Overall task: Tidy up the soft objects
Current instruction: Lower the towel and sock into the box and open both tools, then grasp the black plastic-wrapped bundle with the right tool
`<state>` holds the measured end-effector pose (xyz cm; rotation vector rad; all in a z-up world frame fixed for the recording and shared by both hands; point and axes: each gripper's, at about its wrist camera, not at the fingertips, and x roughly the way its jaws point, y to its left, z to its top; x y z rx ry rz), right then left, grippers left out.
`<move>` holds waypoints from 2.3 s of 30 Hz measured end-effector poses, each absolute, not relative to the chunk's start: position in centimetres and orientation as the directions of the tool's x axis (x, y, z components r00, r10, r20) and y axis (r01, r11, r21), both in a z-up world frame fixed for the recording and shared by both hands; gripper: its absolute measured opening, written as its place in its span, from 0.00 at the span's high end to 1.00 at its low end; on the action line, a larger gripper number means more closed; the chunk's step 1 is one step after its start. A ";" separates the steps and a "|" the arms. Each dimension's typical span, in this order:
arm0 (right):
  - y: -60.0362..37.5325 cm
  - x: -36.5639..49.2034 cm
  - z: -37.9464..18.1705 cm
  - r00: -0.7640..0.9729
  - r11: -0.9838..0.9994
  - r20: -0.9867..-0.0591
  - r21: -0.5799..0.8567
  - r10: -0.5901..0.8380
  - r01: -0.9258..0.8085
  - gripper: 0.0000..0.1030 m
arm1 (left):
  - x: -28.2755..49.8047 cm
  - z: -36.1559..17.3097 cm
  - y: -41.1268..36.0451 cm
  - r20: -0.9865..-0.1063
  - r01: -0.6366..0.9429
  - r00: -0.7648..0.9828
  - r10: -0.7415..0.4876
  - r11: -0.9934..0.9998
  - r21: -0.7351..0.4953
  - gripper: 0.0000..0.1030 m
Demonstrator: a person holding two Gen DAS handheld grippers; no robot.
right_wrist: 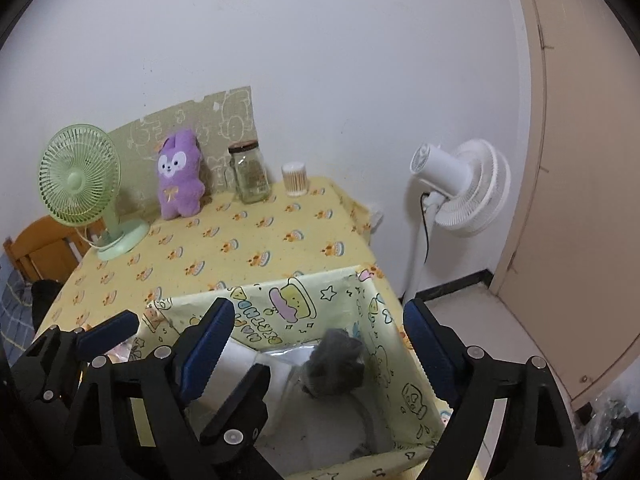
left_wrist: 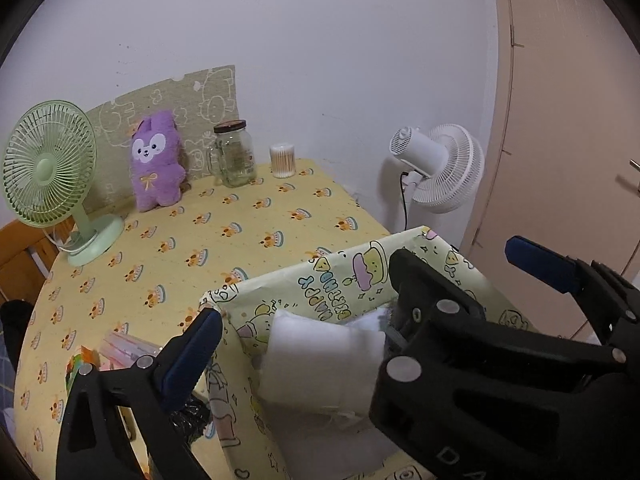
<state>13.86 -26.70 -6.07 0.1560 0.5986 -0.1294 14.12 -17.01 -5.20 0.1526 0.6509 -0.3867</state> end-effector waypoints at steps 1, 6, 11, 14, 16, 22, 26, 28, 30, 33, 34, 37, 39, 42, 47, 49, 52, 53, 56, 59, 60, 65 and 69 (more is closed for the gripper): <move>-26.7 13.8 -6.0 0.817 0.981 -0.572 0.105 -0.074 0.163 0.14 | 14.0 -5.1 -16.9 -0.615 0.395 0.729 -0.301 0.918 0.020 0.00; -26.2 13.1 -5.6 0.823 0.983 -0.564 0.103 -0.070 0.154 0.13 | 13.2 -4.7 -16.4 -0.601 0.389 0.743 -0.296 0.921 0.028 0.00; -25.4 12.2 -4.9 0.834 0.983 -0.548 0.105 -0.069 0.151 0.11 | 12.3 -4.0 -15.5 -0.580 0.380 0.760 -0.292 0.925 0.031 0.00; -25.0 11.8 -4.5 0.836 0.982 -0.543 0.104 -0.077 0.158 0.07 | 11.8 -3.6 -15.0 -0.571 0.375 0.768 -0.290 0.926 0.034 0.00; -24.6 11.5 -4.2 0.842 0.982 -0.534 0.103 -0.077 0.155 0.06 | 11.5 -3.3 -14.6 -0.558 0.367 0.780 -0.284 0.929 0.040 0.00; -23.4 10.5 -3.1 0.858 0.985 -0.508 0.094 -0.078 0.145 0.05 | 10.4 -2.2 -13.2 -0.507 0.331 0.823 -0.256 0.942 0.062 0.00; -22.4 9.9 -2.5 0.866 0.985 -0.494 0.101 -0.072 0.139 0.01 | 9.8 -1.7 -12.1 -0.494 0.328 0.830 -0.260 0.943 0.055 0.00; -22.0 9.7 -2.3 0.869 0.985 -0.490 0.104 -0.067 0.134 0.01 | 9.6 -1.5 -11.6 -0.487 0.326 0.834 -0.260 0.944 0.056 0.00; -21.5 9.4 -2.0 0.872 0.986 -0.484 0.102 -0.069 0.134 0.00 | 9.3 -1.3 -11.1 -0.477 0.322 0.841 -0.256 0.945 0.060 0.00; -20.6 9.0 -1.7 0.880 0.986 -0.469 0.096 -0.074 0.134 0.00 | 8.9 -1.1 -10.2 -0.465 0.319 0.847 -0.256 0.946 0.060 0.00; -20.3 8.9 -1.6 0.881 0.987 -0.467 0.095 -0.072 0.131 0.00 | 8.7 -1.0 -9.9 -0.462 0.319 0.849 -0.258 0.946 0.058 0.00; -19.5 8.6 -1.3 0.885 0.988 -0.460 0.093 -0.068 0.124 0.00 | 8.3 -0.7 -8.9 -0.451 0.317 0.854 -0.260 0.947 0.053 0.00; -18.8 8.3 -1.1 0.887 0.989 -0.456 0.088 -0.069 0.122 0.00 | 8.1 -0.7 -8.4 -0.447 0.316 0.855 -0.263 0.948 0.047 0.00; -18.0 8.1 -0.9 0.888 0.990 -0.457 0.082 -0.062 0.112 0.00 | 7.7 -0.6 -7.5 -0.442 0.309 0.858 -0.262 0.950 0.036 0.00; -16.5 7.7 -0.8 0.890 0.993 -0.455 0.081 -0.038 0.084 0.00 | 7.2 -0.7 -6.0 -0.439 0.287 0.865 -0.243 0.957 0.034 0.00; -16.0 7.5 -0.8 0.891 0.994 -0.452 0.080 -0.030 0.074 0.00 | 6.9 -0.7 -5.5 -0.435 0.279 0.869 -0.238 0.960 0.034 0.00; -15.3 7.3 -0.8 0.894 0.995 -0.448 0.081 -0.014 0.056 0.00 | 6.6 -0.7 -4.6 -0.433 0.269 0.872 -0.228 0.963 0.035 0.00; -14.9 7.2 -0.9 0.895 0.995 -0.445 0.084 -0.007 0.050 0.00 | 6.5 -0.8 -4.4 -0.432 0.264 0.874 -0.223 0.964 0.037 0.00; -14.1 6.9 -1.0 0.896 0.995 -0.443 0.090 0.002 0.043 0.00 | 6.2 -1.0 -3.5 -0.431 0.256 0.877 -0.213 0.966 0.042 0.00; -13.3 6.6 -1.2 0.899 0.995 -0.438 0.091 0.009 0.034 0.00 | 6.0 -1.2 -2.8 -0.426 0.248 0.881 -0.207 0.968 0.043 0.00; -13.1 6.6 -1.3 0.900 0.995 -0.436 0.091 0.012 0.031 0.00 | 5.9 -1.3 -2.5 -0.421 0.242 0.885 -0.202 0.969 0.044 0.00; -11.9 6.6 -2.0 0.894 0.996 -0.447 0.093 0.026 0.018 0.00 | 5.6 -2.1 -1.3 -0.423 0.209 0.889 -0.172 0.977 0.041 0.00; -10.9 6.9 -3.0 0.880 0.996 -0.474 0.090 0.037 0.007 0.00 | 5.8 -3.3 -0.4 -0.443 0.190 0.883 -0.156 0.981 0.033 0.00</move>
